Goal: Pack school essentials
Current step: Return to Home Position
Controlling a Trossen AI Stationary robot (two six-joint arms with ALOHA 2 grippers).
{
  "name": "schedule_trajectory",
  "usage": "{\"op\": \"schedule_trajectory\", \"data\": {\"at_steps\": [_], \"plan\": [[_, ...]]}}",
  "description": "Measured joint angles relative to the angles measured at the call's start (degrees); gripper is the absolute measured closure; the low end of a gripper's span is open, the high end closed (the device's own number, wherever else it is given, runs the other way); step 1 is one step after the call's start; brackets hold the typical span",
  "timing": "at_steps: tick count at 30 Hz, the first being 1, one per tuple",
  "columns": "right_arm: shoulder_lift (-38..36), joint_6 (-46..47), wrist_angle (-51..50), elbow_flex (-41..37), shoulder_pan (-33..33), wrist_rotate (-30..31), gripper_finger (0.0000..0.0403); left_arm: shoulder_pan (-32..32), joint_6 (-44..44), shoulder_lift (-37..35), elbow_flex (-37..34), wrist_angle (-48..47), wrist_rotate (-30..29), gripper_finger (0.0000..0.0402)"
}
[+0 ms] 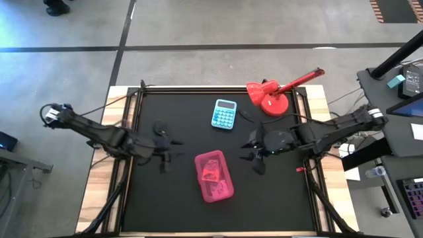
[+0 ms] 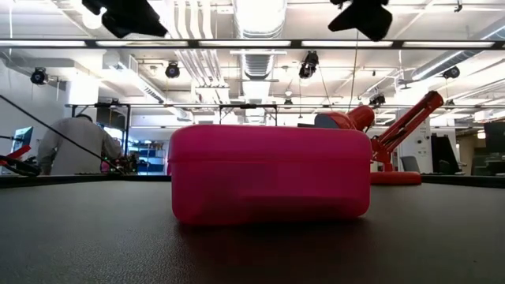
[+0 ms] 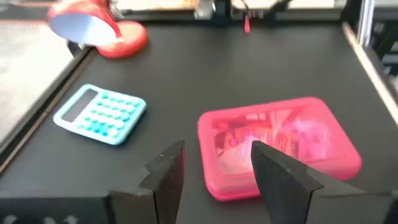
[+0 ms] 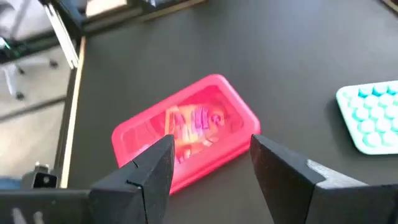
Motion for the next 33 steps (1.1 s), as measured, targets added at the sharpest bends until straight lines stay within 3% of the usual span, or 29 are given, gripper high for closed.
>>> {"op": "schedule_trajectory", "data": {"at_steps": [8,13,27,30,33], "plan": [[-10.13,3.6,15.92,-16.98,0.02,1.07,0.0202,0.0,-0.04,-16.54,-7.47,0.45,-6.55,0.0233],[-14.06,7.79,18.67,-25.32,-0.02,6.42,0.0202,0.0,-0.03,-25.49,-11.86,0.5,-11.53,0.0233],[-20.79,9.31,29.07,-37.7,-0.02,6.27,0.0202,-0.02,-1.89,-54.29,-24.81,3.84,-16.12,0.0233],[-22.11,8.06,33.28,-40.36,-0.02,5.9,0.0202,0.0,-1.29,-54.39,-27.31,8.37,-15.57,0.0233],[-23.04,7.89,42.01,-44.02,-0.02,5.89,0.0202,-0.05,-1.02,-52.13,-29.78,14.95,-11.42,0.0233]]}}
